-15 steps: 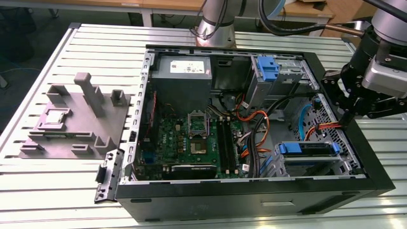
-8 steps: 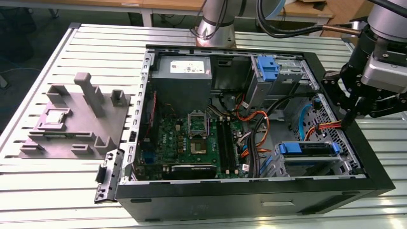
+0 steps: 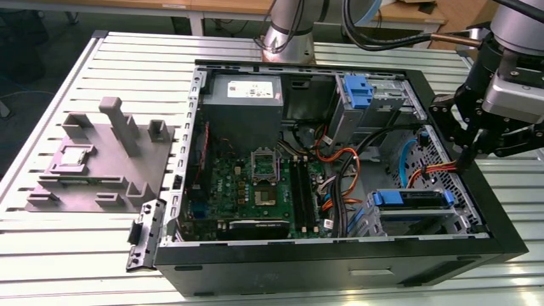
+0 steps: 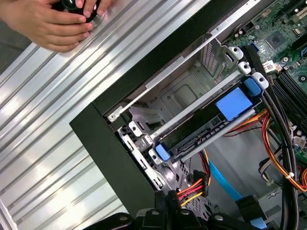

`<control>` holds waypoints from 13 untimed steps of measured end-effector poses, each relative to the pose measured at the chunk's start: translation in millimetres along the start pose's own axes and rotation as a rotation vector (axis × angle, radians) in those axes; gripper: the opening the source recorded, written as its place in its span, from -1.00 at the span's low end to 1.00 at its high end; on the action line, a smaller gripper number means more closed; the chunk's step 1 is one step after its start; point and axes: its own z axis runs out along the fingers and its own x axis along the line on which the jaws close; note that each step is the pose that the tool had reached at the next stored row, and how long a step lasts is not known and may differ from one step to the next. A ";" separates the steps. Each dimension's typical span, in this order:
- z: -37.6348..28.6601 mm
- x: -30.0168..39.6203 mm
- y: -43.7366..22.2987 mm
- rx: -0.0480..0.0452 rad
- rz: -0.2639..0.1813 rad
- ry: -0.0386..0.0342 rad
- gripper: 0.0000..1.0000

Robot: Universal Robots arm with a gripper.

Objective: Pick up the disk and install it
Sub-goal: 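Insert the first disk wire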

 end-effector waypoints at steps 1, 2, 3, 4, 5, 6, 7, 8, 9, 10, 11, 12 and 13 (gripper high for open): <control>0.0 0.0 0.0 0.0001 0.000 0.0000 -0.77; 0.0 0.0 0.0 0.0004 -0.001 0.0000 -0.65; 0.0 0.0 0.0 0.0009 -0.004 -0.0002 -0.65; 0.0 0.0 0.0 0.0015 -0.007 -0.0002 -0.63; -0.1 0.0 0.0 0.0025 -0.011 -0.0003 -0.63; -0.1 0.0 0.0 0.0039 -0.018 -0.0006 -0.51; 0.0 0.0 0.0 0.0058 -0.026 -0.0010 -0.51; 0.1 -0.1 0.0 0.0079 -0.033 -0.0006 -0.38; 0.3 -0.1 0.0 0.0104 -0.041 -0.0001 -0.38; 0.5 -0.1 0.0 0.0130 -0.051 0.0002 -0.38; 0.9 -0.2 0.0 0.0155 -0.060 0.0007 -0.38; 1.5 -0.3 0.1 0.0179 -0.068 0.0015 -0.38; 2.3 -0.5 0.1 0.0200 -0.074 0.0026 -0.38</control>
